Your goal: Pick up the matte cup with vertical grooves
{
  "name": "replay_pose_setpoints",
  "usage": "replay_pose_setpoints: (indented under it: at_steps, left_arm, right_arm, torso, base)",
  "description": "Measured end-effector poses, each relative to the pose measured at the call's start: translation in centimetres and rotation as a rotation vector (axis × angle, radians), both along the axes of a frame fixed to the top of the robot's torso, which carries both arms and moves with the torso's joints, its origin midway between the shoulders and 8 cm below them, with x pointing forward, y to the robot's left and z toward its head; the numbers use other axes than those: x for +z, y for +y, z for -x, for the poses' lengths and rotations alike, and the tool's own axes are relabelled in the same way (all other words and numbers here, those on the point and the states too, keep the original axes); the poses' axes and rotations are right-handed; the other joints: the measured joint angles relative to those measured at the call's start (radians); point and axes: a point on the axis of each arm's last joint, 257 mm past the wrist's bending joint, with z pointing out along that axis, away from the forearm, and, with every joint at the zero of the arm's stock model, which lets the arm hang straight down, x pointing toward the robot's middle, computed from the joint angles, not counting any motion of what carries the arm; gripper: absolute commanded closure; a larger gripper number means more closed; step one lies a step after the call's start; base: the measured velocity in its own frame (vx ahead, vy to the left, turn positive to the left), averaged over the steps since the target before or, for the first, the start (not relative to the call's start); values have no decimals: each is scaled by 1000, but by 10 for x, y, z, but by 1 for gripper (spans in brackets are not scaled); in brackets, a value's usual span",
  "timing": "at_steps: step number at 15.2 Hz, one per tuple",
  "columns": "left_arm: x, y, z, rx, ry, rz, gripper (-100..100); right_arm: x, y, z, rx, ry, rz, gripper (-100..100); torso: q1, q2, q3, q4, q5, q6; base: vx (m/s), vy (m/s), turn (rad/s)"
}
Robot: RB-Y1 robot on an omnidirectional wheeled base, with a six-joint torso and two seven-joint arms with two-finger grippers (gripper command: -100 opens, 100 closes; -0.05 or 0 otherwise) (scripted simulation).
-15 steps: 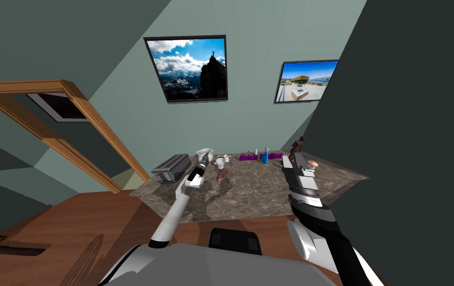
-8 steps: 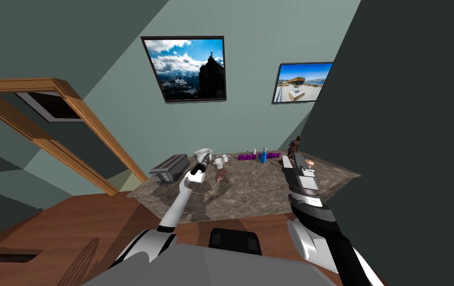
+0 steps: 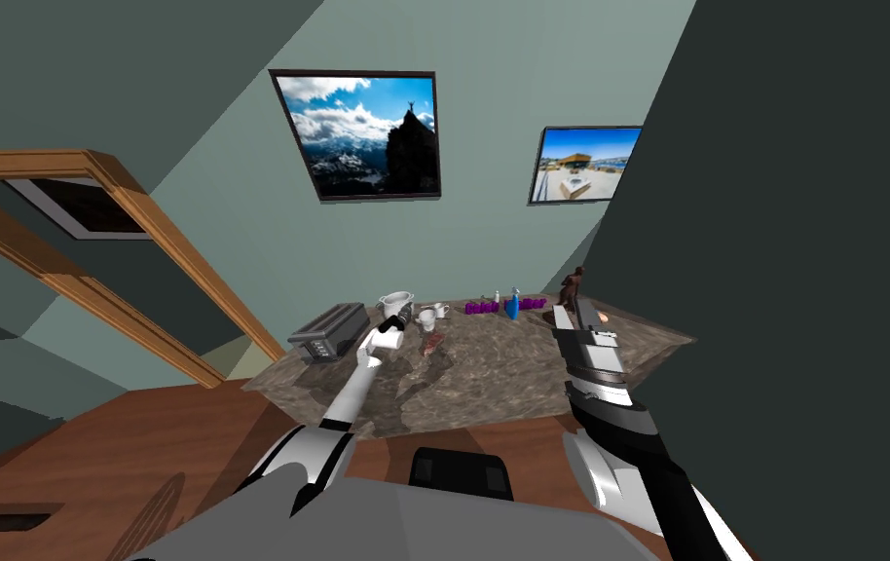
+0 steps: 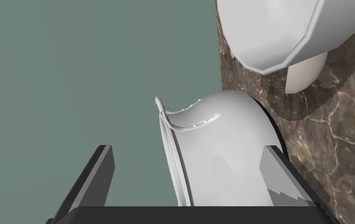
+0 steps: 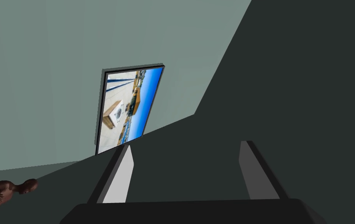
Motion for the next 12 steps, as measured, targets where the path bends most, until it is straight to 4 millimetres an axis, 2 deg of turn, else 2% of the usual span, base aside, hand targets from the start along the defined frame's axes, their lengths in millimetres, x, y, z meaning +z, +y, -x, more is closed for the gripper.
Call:
replay_pose_setpoints:
  at_steps: [12]
  left_arm:
    - [-35, 4, -21, 34, 265, 38, -100]
  right_arm:
    - [0, 0, 0, 0, 0, 0, 0]
  torso:
    - [0, 0, 0, 0, 0, 0]
  base:
    - [-2, -8, -37]
